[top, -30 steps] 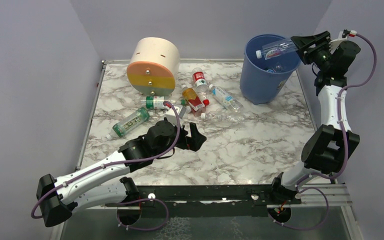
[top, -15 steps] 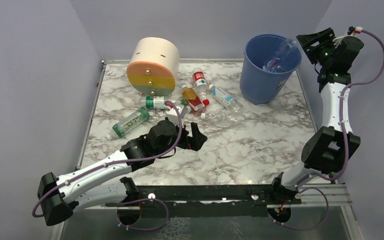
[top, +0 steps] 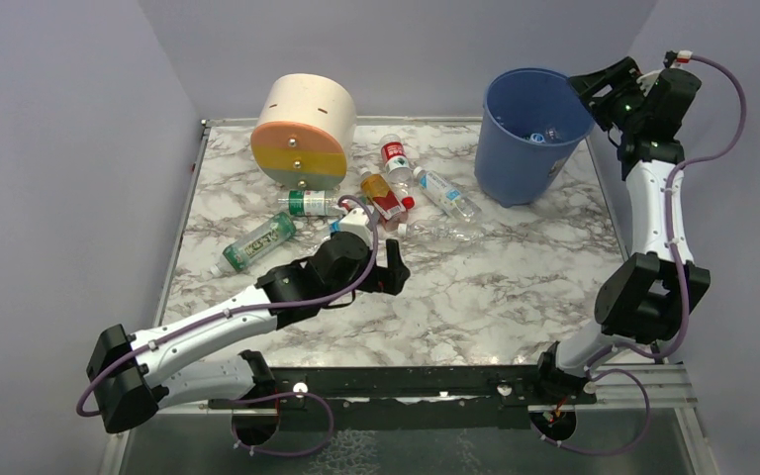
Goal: Put the plastic bottles in the bin
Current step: Place the plastic bottle in the trash bin, then adjust the plastic bottle at the center of the board, then pick up the plastic bottle at the center of the board.
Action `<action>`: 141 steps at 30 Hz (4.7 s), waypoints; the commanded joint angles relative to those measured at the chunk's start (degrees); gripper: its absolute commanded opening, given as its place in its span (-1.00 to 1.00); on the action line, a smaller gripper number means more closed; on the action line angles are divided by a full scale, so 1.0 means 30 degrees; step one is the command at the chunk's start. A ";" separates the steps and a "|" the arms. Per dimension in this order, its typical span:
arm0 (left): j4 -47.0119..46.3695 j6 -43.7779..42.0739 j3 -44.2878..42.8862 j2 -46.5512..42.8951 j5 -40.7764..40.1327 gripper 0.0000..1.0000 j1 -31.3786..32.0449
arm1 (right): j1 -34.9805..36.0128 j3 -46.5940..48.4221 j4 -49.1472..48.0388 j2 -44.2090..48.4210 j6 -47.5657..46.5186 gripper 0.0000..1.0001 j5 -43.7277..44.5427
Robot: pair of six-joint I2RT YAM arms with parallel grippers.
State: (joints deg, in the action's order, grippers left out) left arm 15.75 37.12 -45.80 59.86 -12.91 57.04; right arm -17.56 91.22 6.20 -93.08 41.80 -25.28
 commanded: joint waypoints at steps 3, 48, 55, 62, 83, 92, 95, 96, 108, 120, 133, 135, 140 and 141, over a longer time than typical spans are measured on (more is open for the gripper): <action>0.1471 -0.0495 -0.1551 0.1078 -0.1671 0.98 -0.0590 | 0.2448 -0.0713 0.1216 0.1795 -0.1479 0.45 -0.0103; 0.1218 -0.6376 -0.4451 0.9901 -0.1683 0.98 -0.9720 | 0.9370 -1.0162 0.1744 0.7383 -0.3270 0.45 -0.0672; 0.1094 -0.5856 -0.3910 1.0245 -0.0625 0.98 -0.9725 | 0.9370 -1.0573 0.1670 0.7492 -0.3313 0.45 -0.0779; 0.0922 -0.5097 -0.3037 0.9583 0.0482 0.96 -0.9695 | 0.9392 -1.0964 0.1568 0.7718 -0.3299 0.45 -0.0835; 0.1213 -0.2606 -0.0806 0.7314 -0.0145 0.92 -0.6551 | 0.9571 -1.1925 0.1450 0.8124 -0.3233 0.45 -0.1020; 0.1208 -0.1847 -0.0498 0.7577 -0.0671 0.92 -0.5352 | 0.9631 -1.2205 0.1542 0.8149 -0.3299 0.45 -0.1007; 0.1197 -0.1613 -0.0317 0.7359 -0.0761 0.92 -0.5169 | 0.9673 -1.2242 0.1509 0.8047 -0.3299 0.45 -0.1026; 0.1218 -0.1530 -0.0253 0.7281 -0.0791 0.92 -0.5116 | 0.9690 -1.2243 0.1509 0.8030 -0.3299 0.45 -0.1021; 0.1082 -0.1329 0.0092 0.7626 -0.0781 0.78 -0.5008 | 0.9788 -1.2594 0.1241 0.7874 -0.3266 0.45 -0.1123; 0.1091 -0.1191 0.0685 0.7355 -0.1048 0.65 -0.5008 | 0.9808 -1.2692 0.1321 0.7882 -0.3332 0.45 -0.1151; 0.1283 -0.1045 0.0801 0.7004 -0.1003 0.31 -0.5016 | 0.9809 -1.2760 0.1188 0.7762 -0.3215 0.45 -0.1295; 0.1358 -0.1011 0.0823 0.6940 -0.0957 0.25 -0.5009 | 0.9794 -1.2873 0.1159 0.7772 -0.3171 0.45 -0.1318; 0.1568 -0.0807 0.0838 0.6273 -0.0970 0.24 -0.5008 | 0.9831 -1.3067 0.1099 0.7794 -0.3182 0.45 -0.1315; 0.1616 -0.0763 0.0852 0.6064 -0.0971 0.24 -0.5001 | 0.9819 -1.3063 0.1099 0.7790 -0.3182 0.45 -0.1343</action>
State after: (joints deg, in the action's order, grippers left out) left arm 19.68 33.80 -43.83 81.38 -14.66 41.76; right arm 11.57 52.82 10.98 -69.80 32.91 -27.97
